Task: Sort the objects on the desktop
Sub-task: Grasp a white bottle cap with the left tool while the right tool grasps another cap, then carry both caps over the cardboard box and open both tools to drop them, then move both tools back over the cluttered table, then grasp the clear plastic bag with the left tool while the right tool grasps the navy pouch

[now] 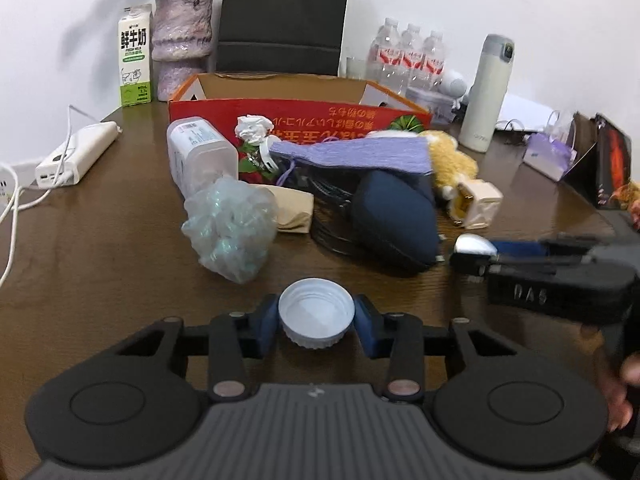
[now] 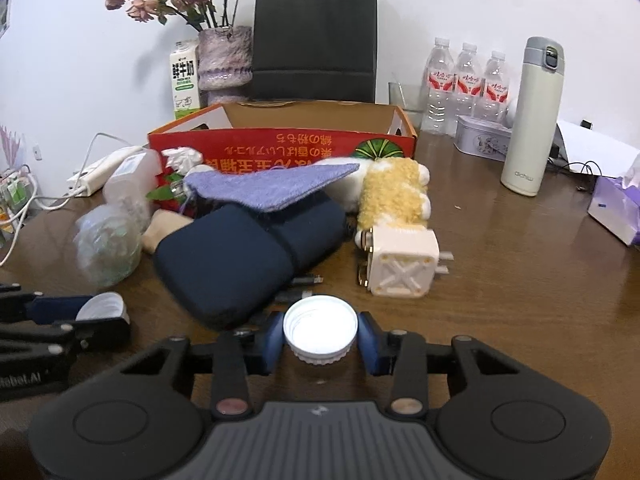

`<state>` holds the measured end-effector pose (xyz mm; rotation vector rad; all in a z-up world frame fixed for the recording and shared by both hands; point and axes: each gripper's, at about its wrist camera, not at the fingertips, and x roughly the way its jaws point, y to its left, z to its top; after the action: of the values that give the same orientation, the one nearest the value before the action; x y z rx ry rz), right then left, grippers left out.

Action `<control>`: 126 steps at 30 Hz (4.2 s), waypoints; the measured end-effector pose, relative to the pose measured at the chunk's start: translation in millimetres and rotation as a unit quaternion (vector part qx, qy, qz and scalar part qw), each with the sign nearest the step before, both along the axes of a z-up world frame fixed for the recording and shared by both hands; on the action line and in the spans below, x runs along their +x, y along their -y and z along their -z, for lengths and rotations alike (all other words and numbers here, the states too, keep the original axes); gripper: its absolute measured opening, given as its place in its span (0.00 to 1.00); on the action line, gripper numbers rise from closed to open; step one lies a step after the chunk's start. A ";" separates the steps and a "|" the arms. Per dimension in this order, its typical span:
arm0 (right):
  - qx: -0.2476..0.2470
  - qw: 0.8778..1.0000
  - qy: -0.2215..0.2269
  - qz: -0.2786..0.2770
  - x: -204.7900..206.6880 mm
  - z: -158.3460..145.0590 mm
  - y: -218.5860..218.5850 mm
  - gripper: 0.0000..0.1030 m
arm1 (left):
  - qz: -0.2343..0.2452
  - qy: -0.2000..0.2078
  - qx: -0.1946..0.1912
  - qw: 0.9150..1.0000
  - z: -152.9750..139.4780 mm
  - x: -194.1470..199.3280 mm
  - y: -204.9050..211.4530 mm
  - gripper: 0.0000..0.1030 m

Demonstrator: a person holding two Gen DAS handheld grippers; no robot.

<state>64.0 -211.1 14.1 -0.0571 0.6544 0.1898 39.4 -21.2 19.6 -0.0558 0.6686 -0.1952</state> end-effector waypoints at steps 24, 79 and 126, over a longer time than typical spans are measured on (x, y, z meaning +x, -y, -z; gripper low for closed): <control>0.039 0.992 0.120 -0.017 149.8 -153.6 -9.3 0.38 | -0.023 0.093 0.036 0.995 -159.8 208.7 -36.6 0.41; 0.026 0.998 0.052 0.016 -41.2 -1.4 -13.7 0.99 | -0.097 0.192 0.036 0.976 -25.6 -44.0 -9.4 1.00; 0.091 0.995 -0.034 0.003 -32.9 -37.0 12.4 0.67 | -0.034 0.059 -0.064 0.996 -38.5 -18.0 -26.0 0.45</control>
<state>31.1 -223.5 51.1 0.1270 0.7029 0.2462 21.4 4.8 58.2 -0.1878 0.5347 -0.1749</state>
